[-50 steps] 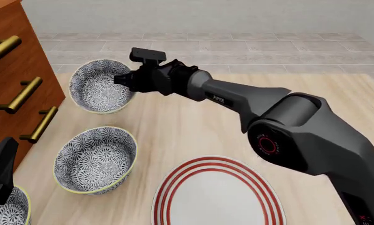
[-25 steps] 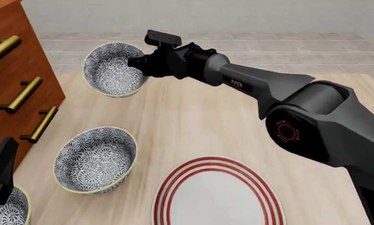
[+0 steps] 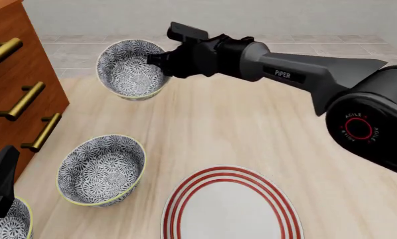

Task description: Pick up the bowl and put it in the front on the plate.

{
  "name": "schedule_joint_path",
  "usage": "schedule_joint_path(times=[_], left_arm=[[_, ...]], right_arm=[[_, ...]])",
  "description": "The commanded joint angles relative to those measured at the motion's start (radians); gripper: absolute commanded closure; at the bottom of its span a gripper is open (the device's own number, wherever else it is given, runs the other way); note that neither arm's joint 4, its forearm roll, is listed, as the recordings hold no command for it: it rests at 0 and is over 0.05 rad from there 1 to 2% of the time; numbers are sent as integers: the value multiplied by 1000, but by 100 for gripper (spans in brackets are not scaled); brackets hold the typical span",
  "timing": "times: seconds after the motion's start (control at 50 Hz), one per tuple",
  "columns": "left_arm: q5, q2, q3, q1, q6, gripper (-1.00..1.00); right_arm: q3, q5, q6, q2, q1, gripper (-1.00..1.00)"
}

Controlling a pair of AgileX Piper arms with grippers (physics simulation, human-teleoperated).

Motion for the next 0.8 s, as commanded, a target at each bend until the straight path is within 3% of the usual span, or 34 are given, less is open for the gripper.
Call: schedule_joint_path(times=[0.02, 0.8], left_arm=[[0, 0, 0, 0, 0, -100], [0, 0, 0, 0, 0, -100]], right_arm=[[128, -18, 16, -108, -12, 100], [594, -30, 72, -473, -7, 100]])
